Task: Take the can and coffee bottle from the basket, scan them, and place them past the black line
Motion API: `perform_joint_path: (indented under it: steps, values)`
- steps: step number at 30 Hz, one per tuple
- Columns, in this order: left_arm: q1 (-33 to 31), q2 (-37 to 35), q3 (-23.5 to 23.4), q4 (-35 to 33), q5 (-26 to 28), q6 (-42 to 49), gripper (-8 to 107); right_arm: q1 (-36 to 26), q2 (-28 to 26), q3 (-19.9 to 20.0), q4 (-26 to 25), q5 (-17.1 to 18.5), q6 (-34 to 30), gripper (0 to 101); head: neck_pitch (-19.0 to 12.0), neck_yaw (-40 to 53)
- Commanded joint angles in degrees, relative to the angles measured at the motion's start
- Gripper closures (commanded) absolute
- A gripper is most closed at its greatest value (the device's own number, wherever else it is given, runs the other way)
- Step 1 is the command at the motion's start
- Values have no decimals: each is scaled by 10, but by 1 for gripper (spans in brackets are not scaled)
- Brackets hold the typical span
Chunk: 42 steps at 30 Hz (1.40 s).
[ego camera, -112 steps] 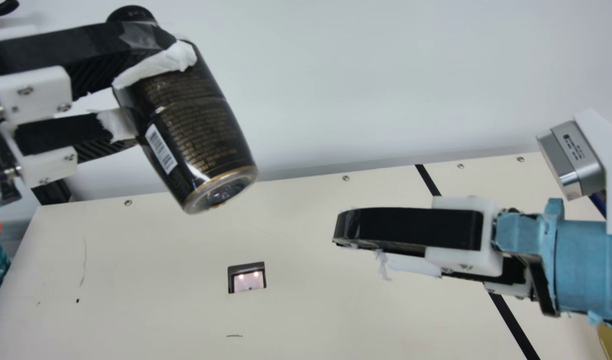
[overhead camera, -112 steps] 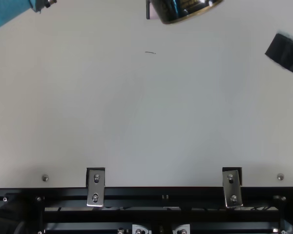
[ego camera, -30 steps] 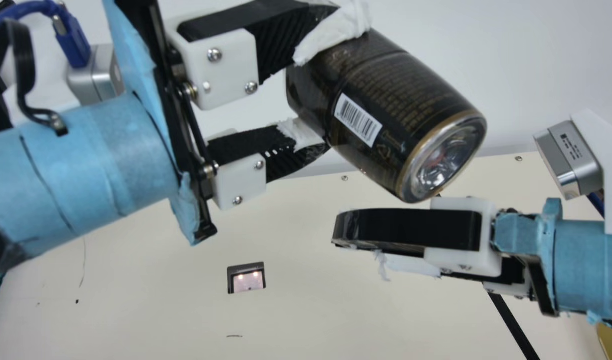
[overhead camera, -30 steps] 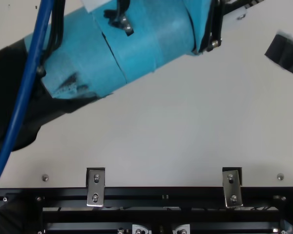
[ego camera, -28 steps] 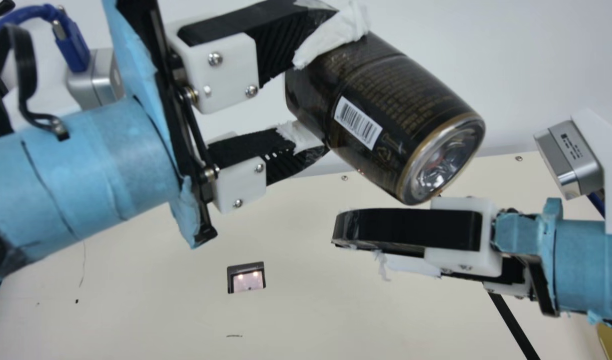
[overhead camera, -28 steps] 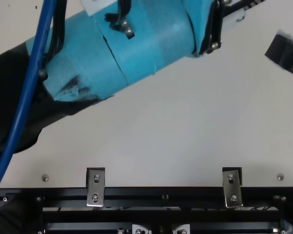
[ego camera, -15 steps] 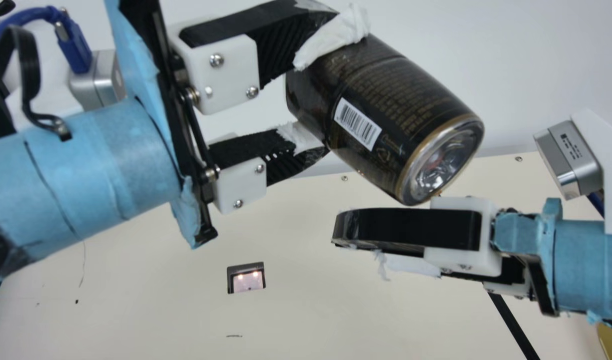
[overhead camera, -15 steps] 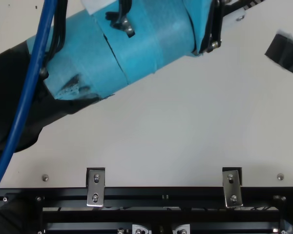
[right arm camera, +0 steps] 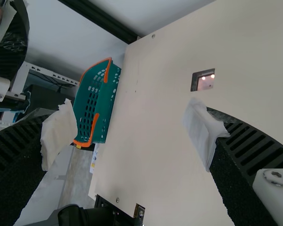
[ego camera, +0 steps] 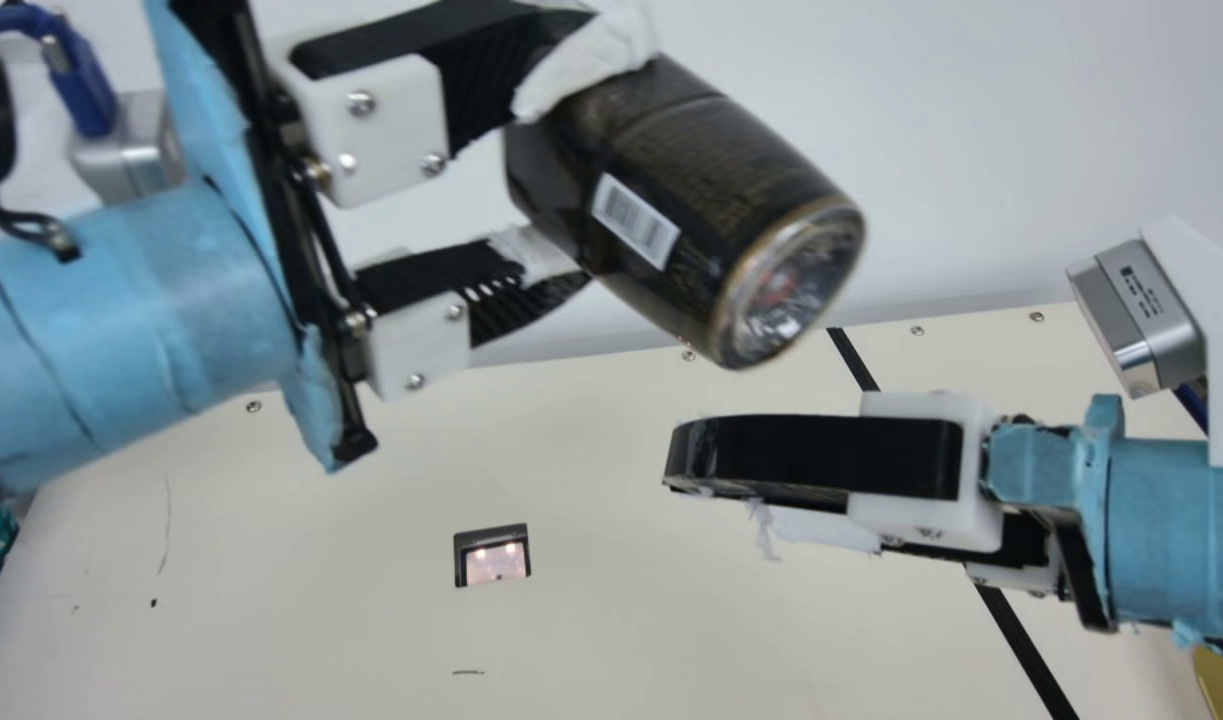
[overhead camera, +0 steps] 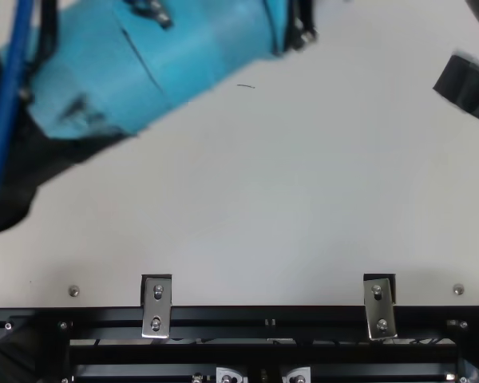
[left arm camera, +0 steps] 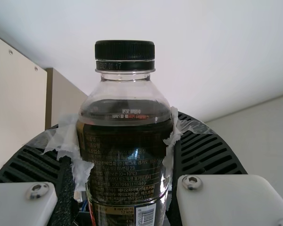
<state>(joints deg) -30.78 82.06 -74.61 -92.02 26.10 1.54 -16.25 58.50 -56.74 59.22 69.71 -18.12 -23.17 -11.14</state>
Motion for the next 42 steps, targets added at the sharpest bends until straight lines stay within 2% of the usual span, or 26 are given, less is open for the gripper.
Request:
perform_joint_path:
  steps: [1,11,20,27,35,42]
  values:
    - [38,-5,10,-3,5,3,89,0,0,0,0,0,0,0,-18,-11]
    - [184,-22,88,-40,56,52,89,0,0,0,0,0,0,0,-18,-11]
    - [267,-21,169,-80,112,115,89,0,0,0,0,0,0,0,-18,-11]
    - [288,-20,214,-80,154,133,89,0,0,0,0,0,0,0,-18,-11]
    - [288,-20,215,-79,154,133,89,3,1,-3,-1,-1,2,0,-18,-11]
    - [288,-20,215,-79,154,135,89,31,24,-26,-3,-18,9,0,-18,-11]
